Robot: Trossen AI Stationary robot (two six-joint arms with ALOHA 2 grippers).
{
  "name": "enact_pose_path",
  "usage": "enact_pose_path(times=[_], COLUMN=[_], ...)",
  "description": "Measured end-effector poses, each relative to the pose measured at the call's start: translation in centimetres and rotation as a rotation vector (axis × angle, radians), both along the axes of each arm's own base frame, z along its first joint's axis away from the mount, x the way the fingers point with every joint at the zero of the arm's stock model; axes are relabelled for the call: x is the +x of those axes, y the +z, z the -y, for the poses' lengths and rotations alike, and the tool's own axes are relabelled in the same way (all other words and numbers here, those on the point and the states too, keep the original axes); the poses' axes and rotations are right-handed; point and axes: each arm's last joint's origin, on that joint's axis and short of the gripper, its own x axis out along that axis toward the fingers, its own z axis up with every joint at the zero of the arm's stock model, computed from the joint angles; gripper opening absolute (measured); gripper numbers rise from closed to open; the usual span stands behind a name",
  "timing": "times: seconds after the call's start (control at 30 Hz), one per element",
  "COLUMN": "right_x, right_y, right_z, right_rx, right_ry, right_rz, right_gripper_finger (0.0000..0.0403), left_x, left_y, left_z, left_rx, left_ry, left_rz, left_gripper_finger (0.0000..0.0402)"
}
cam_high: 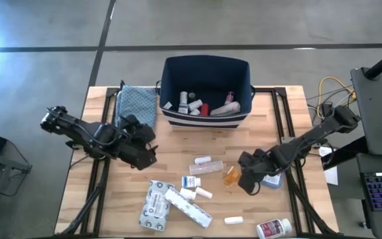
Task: Pick & place medical supplies in basket/bin
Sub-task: Put the yellow pill bottle into the bin
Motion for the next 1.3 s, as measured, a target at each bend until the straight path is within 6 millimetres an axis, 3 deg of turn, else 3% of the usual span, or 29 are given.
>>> enact_pose_path(times=[0.17,0.43,0.87,1.3], right_x=[-0.1,0.2,1.2,1.8], right_y=[-2.0,-4.5,-6.4,-6.3], right_z=[0.2,0.3,0.4,1.8], right_rx=[0.004,-0.145,-0.237,-0.296], right_ry=[-0.034,0.005,0.036,0.103], right_rz=[0.06,0.011,-0.054,-0.064], right_gripper_finger=[0.0368,0.0368,0.0367,0.0277], left_x=[-0.5,-0.5,-0.5,-0.6], left_y=[0.5,0.5,0.5,0.5], left_z=[-0.1,-0.1,-0.2,0.0], left_rx=[-0.018,-0.02,-0.006,-0.054], left_ry=[0.006,0.01,0.029,0.09], left_rz=[0.031,0.032,0.048,0.09], left_gripper_finger=[0.0324,0.0324,0.0324,0.0324])
